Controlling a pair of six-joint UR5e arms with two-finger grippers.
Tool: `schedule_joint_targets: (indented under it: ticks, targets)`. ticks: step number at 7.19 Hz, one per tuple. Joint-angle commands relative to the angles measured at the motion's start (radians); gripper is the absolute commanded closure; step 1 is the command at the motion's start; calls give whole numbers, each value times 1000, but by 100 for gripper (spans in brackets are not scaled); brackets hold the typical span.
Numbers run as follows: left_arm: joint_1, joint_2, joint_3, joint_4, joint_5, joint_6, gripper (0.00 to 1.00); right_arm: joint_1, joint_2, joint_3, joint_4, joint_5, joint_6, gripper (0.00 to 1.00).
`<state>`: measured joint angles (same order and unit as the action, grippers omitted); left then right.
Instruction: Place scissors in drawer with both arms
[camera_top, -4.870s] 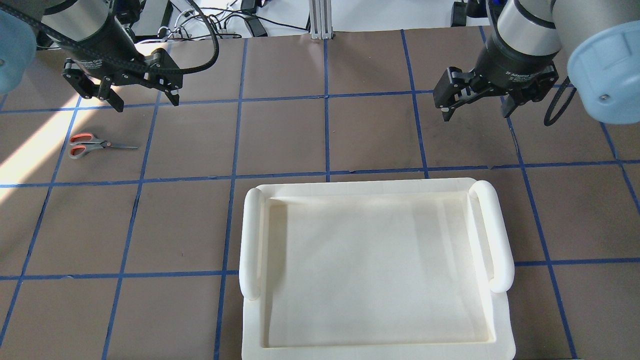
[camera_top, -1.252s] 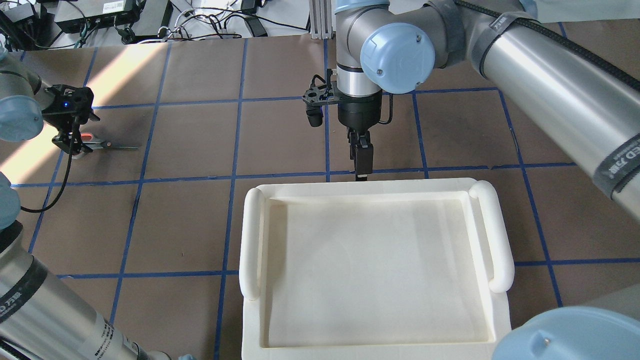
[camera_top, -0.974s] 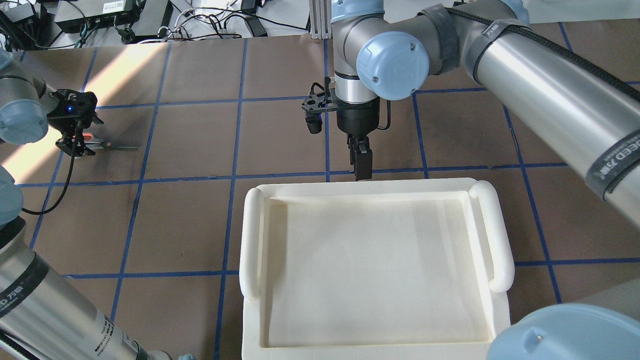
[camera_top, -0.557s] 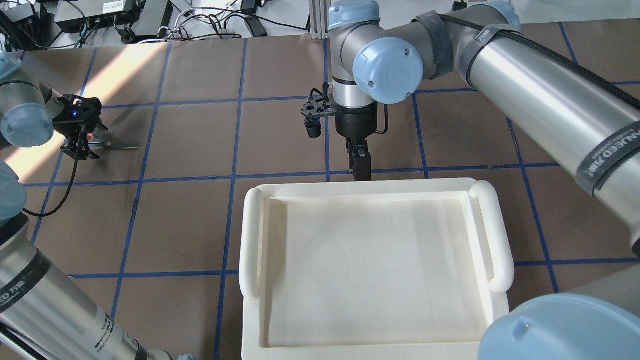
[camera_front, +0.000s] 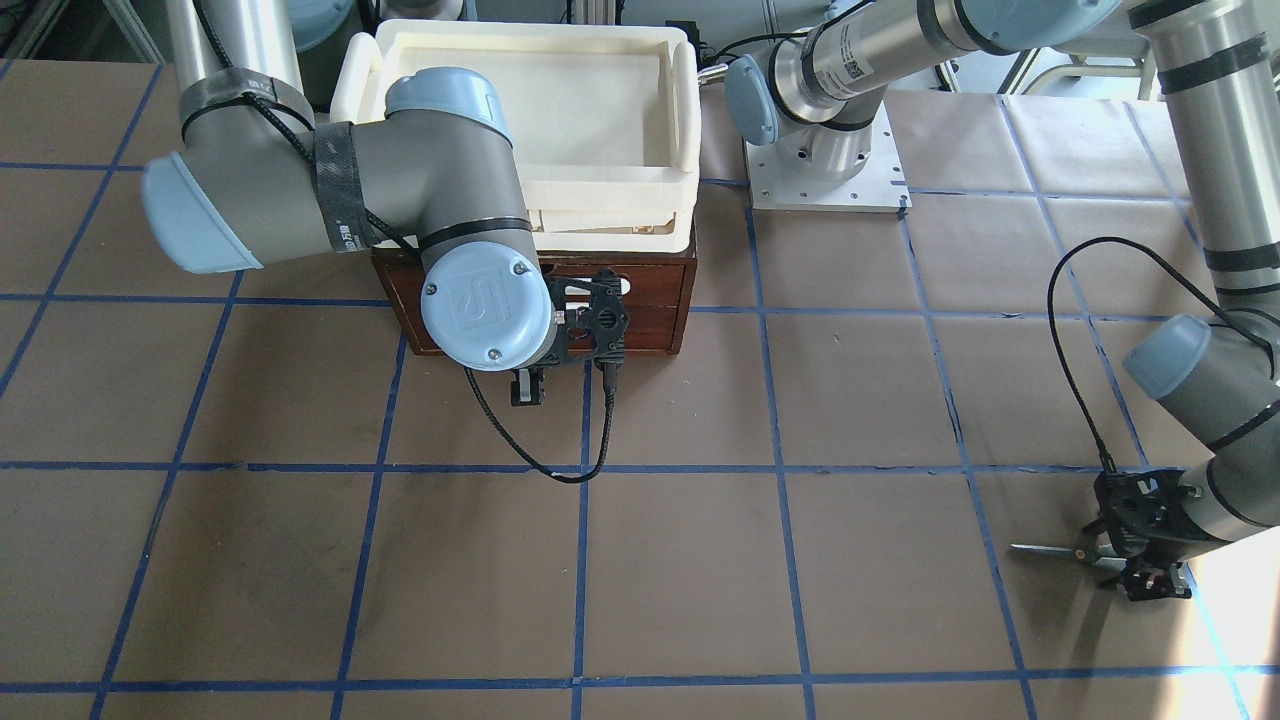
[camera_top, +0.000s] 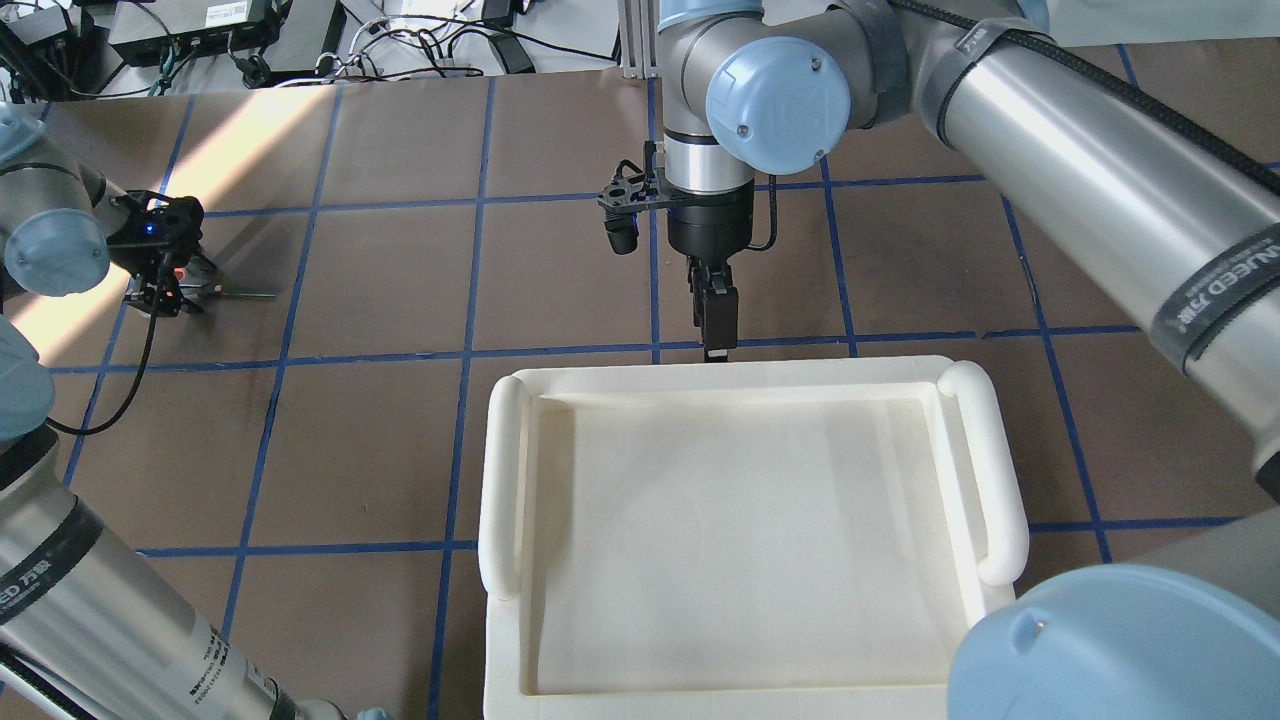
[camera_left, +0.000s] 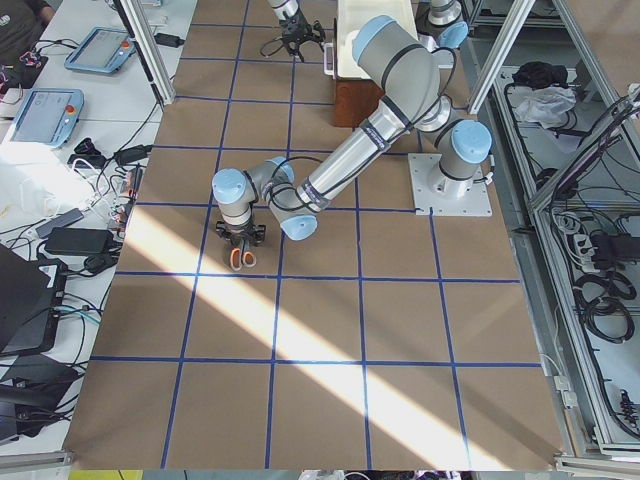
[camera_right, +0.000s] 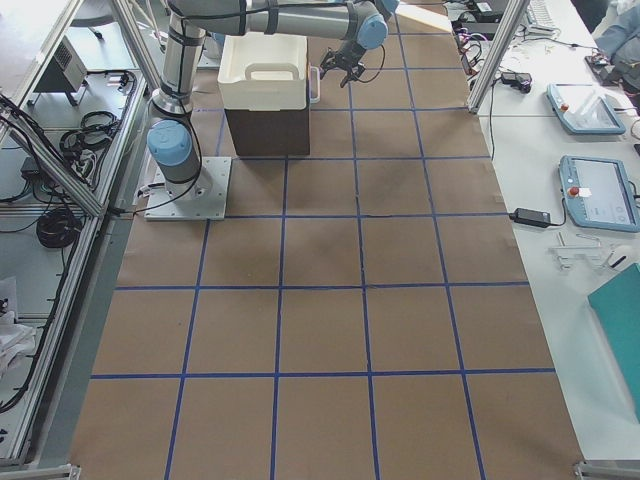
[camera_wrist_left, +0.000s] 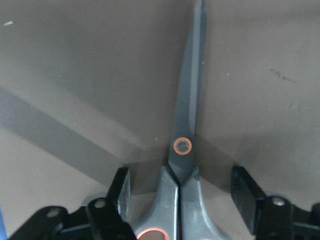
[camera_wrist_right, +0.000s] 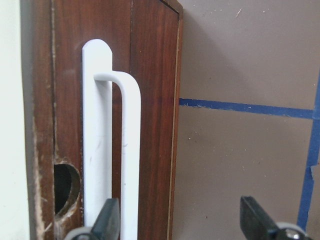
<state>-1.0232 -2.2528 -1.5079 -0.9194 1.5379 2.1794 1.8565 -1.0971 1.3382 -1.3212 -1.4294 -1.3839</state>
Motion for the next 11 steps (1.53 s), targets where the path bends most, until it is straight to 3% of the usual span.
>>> schedule_joint_targets:
  ticks: [1,8,11]
  targets:
    - [0,4,0,10,16,17,100,-3,37,-13,28,24,-12,12]
    - [-15,77,0,-44,18,56,100,4,34,28,43,7,-12,15]
    - [-57,182,2,-145,10,49,100,7,34,48,5,7,-10,30]
